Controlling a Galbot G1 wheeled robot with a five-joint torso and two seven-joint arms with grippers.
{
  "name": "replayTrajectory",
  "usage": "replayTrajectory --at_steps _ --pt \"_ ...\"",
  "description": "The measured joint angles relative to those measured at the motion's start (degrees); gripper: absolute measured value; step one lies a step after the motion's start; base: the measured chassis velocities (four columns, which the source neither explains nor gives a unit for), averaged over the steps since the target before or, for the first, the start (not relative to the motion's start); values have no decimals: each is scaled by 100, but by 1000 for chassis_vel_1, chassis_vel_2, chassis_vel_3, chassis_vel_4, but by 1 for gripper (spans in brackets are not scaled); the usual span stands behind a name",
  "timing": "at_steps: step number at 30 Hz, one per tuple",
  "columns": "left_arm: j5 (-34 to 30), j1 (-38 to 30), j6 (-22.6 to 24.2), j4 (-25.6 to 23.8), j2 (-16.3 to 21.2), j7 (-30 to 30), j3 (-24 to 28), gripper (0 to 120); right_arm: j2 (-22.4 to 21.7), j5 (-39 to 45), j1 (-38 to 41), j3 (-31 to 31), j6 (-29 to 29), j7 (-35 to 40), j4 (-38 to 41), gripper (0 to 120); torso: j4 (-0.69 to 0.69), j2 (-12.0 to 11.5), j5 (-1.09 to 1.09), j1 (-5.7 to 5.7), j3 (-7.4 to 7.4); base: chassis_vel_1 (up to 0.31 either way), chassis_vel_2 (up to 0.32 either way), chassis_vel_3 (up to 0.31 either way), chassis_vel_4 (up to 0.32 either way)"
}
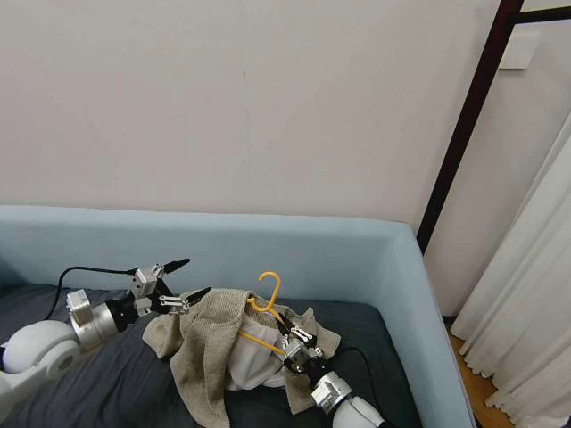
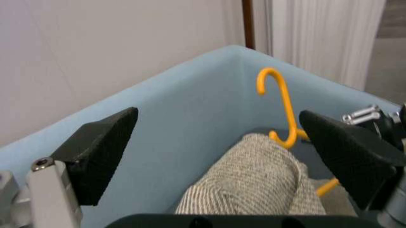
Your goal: Pick up the clothes from the sofa and hang them on the clothes hanger.
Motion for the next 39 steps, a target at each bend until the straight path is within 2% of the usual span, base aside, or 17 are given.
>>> replayTrajectory --at_steps 5,6,8,9,10,11,14,15,16,20,21,23,25,27,33,38,39 --pt "-270 -981 -17 959 -17 1411 671 100 14 -64 -19 8 43 -1 71 5 -2 0 1 0 0 0 0 0 0" --pt "-270 -981 -17 959 -17 1411 671 100 14 -64 -19 8 43 -1 71 5 -2 0 1 0 0 0 0 0 0" --pt "-272 -1651 66 1371 -170 2001 1215 100 -1 -111 -21 59 68 -1 84 5 0 0 0 0 0 0 0 0 0" --pt "-274 -2105 102 1568 -261 2162 1688 100 -18 -129 -20 81 88 -1 90 5 -2 0 3 0 0 0 0 0 0" --pt "-274 -2105 102 1568 -261 2162 1688 100 -18 -129 -20 81 88 -1 90 5 -2 0 3 0 0 0 0 0 0" --pt "-324 -2697 154 1826 -413 2313 2370 100 -37 -131 -24 98 96 0 123 5 -3 -1 0 0 1 0 0 0 0" --pt "-374 -4031 383 2515 -837 2921 3445 100 -72 -127 -31 121 109 3 156 5 -5 -1 6 0 1 0 0 0 0" --pt "-374 -4031 383 2515 -837 2921 3445 100 -72 -127 -31 121 109 3 156 5 -5 -1 6 0 1 0 0 0 0" --pt "-347 -4308 417 2693 -958 3058 3686 100 -80 -129 -36 139 119 2 161 5 -4 -1 0 0 0 0 0 0 0" --pt "-246 -5115 475 3400 -1440 3589 4584 100 -125 -133 -71 187 137 -2 183 5 0 -1 3 -1 0 0 0 0 0" --pt "-246 -5115 475 3400 -1440 3589 4584 100 -125 -133 -71 187 137 -2 183 5 0 -1 3 -1 0 0 0 0 0" --pt "-216 -5400 515 3676 -1668 3961 4938 100 -130 -140 -82 209 137 -3 194 5 -5 -1 2 -1 0 0 0 0 0" --pt "-123 -5555 589 3878 -1890 4254 5099 100 -133 -147 -82 211 137 -3 204 5 -3 -1 4 0 0 0 0 0 0" --pt "-76 -5587 594 3956 -1961 4290 5121 100 -134 -148 -82 212 137 -3 205 5 -2 -1 3 0 0 0 0 0 0" --pt "224 -5856 587 4610 -2528 4409 5372 99 -173 -155 -119 230 134 2 224 5 -3 -1 4 0 0 0 0 0 0" --pt "321 -5876 573 4700 -2740 4530 5493 84 -211 -186 -178 309 133 2 250 5 -2 0 3 0 0 0 0 0 0" --pt "344 -5876 561 4717 -2771 4558 5509 77 -223 -186 -190 325 132 2 255 5 -3 0 3 -1 0 0 0 0 0"
